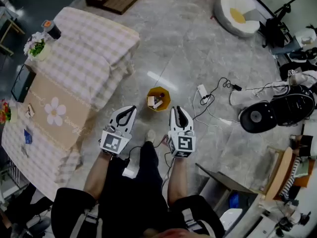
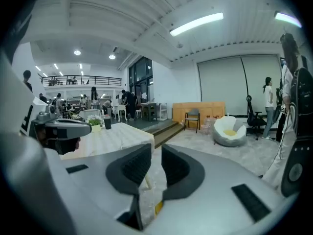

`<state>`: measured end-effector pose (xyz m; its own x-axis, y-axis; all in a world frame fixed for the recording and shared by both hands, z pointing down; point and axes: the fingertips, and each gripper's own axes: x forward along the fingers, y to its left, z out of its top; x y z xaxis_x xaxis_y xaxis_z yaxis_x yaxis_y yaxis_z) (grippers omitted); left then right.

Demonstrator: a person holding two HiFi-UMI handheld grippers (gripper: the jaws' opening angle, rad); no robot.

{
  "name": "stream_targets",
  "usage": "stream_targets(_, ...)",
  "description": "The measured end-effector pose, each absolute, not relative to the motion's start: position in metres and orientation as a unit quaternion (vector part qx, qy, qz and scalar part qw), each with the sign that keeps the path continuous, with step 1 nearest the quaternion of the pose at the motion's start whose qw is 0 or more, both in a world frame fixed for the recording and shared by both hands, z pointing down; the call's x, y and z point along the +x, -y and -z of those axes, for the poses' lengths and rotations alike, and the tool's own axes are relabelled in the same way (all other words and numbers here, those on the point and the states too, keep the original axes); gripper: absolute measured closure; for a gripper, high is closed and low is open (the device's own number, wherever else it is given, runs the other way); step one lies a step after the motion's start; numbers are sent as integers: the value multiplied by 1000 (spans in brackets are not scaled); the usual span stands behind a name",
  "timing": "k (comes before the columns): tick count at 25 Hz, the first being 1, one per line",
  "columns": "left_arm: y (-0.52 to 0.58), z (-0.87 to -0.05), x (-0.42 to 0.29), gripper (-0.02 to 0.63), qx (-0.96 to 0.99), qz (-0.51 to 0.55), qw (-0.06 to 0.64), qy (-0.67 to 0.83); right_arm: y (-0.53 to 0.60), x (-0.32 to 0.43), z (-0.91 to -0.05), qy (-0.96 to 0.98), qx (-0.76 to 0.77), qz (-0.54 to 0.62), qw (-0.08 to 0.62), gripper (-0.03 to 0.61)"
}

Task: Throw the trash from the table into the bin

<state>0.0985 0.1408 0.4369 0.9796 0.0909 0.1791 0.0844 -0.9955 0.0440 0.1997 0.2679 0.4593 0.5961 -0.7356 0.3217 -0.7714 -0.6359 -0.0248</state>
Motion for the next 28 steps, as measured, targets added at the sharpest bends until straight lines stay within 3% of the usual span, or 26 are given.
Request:
stream_targets(4,-141,-423,97,611,996,-81,20,-38,-263,191,-440,433,890,-132,57,571)
stream_targets(19,-113,-410,78,611,997,-56,44,8,-214,164,-436,502,852,-125,81,572)
stream_targets(28,-54,-403,20,611,994,-50,32,94,-132,113,-425,583,799,-120,90,572)
